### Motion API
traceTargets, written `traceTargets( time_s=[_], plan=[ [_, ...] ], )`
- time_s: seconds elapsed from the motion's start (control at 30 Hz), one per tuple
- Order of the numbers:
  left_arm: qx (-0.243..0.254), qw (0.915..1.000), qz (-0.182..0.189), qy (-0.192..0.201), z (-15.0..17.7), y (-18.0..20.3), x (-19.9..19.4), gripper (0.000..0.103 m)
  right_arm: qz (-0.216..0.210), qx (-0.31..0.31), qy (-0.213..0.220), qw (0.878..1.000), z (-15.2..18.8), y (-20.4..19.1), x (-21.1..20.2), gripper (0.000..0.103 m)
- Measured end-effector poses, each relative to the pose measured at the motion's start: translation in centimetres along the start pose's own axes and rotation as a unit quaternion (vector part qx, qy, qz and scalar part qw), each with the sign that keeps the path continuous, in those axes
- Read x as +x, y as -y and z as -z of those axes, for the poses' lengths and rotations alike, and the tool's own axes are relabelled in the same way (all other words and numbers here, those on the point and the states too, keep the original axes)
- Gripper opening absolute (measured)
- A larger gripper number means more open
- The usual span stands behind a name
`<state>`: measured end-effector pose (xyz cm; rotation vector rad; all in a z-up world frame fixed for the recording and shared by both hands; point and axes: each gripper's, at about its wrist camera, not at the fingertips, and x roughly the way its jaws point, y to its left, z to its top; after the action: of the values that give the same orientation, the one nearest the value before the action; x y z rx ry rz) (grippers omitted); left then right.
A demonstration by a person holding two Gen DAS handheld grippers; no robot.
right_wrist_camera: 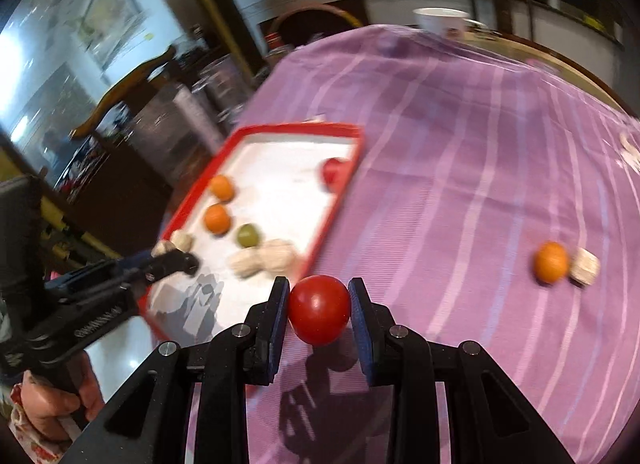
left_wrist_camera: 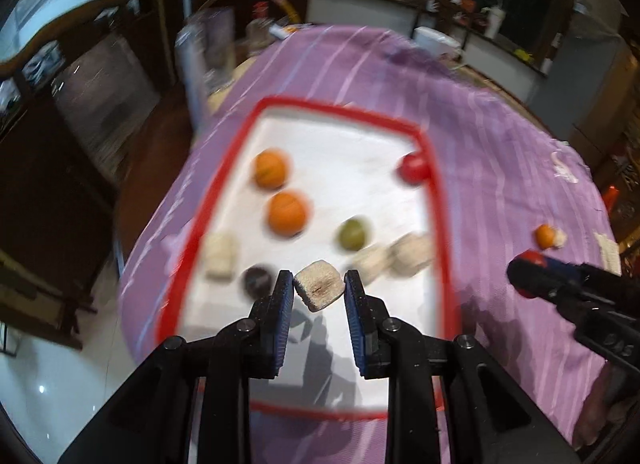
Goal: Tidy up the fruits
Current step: 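Carry the tomato and cube into the tray and open both tools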
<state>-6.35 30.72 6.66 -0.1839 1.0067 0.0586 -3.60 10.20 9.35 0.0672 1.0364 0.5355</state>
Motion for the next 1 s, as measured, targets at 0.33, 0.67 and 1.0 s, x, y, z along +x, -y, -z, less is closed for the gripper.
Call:
traceTargets(
  time_s=[0.33, 0.67, 1.0],
  plan=[
    [-0.002, 0.9992, 0.013, -0.037, 0.9, -2.9, 2.6, 0.025, -0.003, -0.059, -0.044, 0.997, 1.6, -6.7, 5.3, 0.033],
    [-0.006, 0.9982, 0.044, -0.041, 0.1, -3.3, 2.9, 0.038, 0.024, -0.076, -0.044, 0.996, 1.6, -8.2, 6.7, 0.034],
    [0.013, 0.9997, 0.011, -0.016, -1.1, -1.7, 0.5, 0.062, 0.055, -0.054, -0.012, 0.997, 1.2, -7.1, 4.4, 0.035]
  ],
)
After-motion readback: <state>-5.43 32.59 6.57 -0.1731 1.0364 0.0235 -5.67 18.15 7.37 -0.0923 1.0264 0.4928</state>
